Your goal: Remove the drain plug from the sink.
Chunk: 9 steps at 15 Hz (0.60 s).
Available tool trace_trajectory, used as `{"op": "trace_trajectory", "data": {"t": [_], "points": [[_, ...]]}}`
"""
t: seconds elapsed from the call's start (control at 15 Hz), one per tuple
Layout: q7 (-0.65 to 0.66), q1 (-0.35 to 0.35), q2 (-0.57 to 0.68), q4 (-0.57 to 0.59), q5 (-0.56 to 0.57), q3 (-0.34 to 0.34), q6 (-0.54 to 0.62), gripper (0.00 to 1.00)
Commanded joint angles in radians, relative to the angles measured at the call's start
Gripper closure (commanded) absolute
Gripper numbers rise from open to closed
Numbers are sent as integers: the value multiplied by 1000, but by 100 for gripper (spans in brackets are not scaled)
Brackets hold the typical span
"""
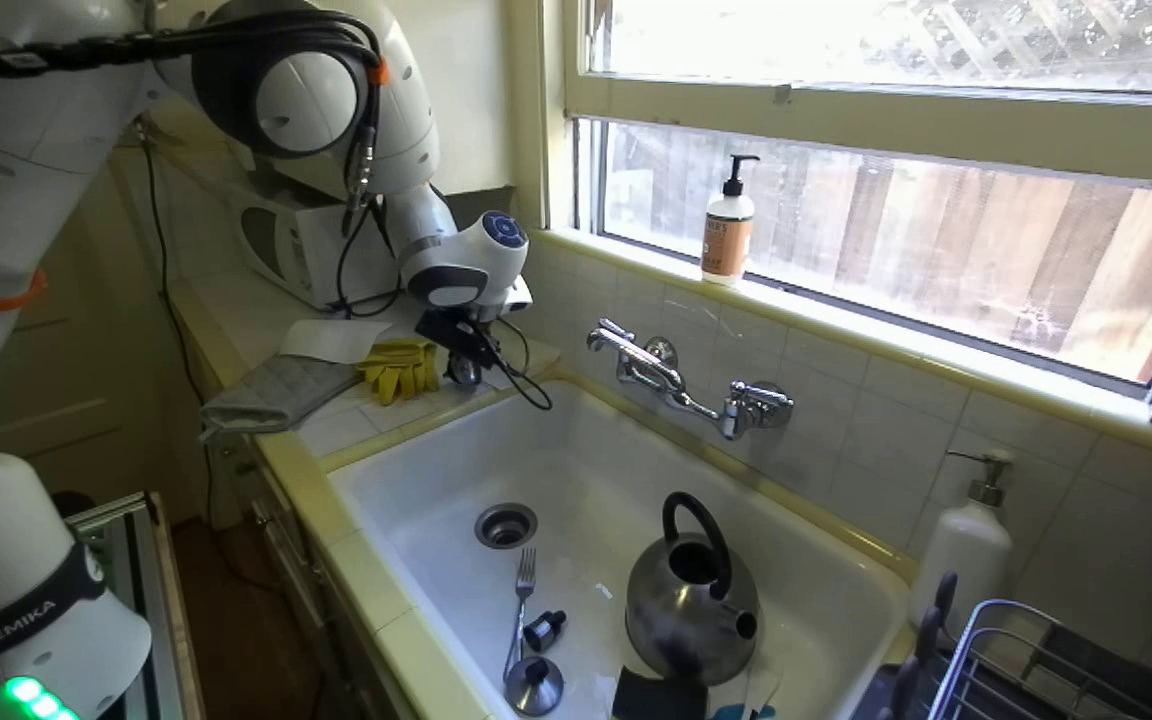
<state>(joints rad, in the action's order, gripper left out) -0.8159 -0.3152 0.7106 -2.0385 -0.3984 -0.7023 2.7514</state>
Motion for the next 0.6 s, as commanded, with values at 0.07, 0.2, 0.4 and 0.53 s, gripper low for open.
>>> {"op": "trace_trajectory", "data": {"t": [0.07,0.2,0.4,0.53], "points": [[-55,9,61,45,26,-3,13,97],[-61,12,77,60,33,-3,8,89],[-64,12,98,80,38,-7,8,62],[-67,6,105,87,37,-15,5,47]]}}
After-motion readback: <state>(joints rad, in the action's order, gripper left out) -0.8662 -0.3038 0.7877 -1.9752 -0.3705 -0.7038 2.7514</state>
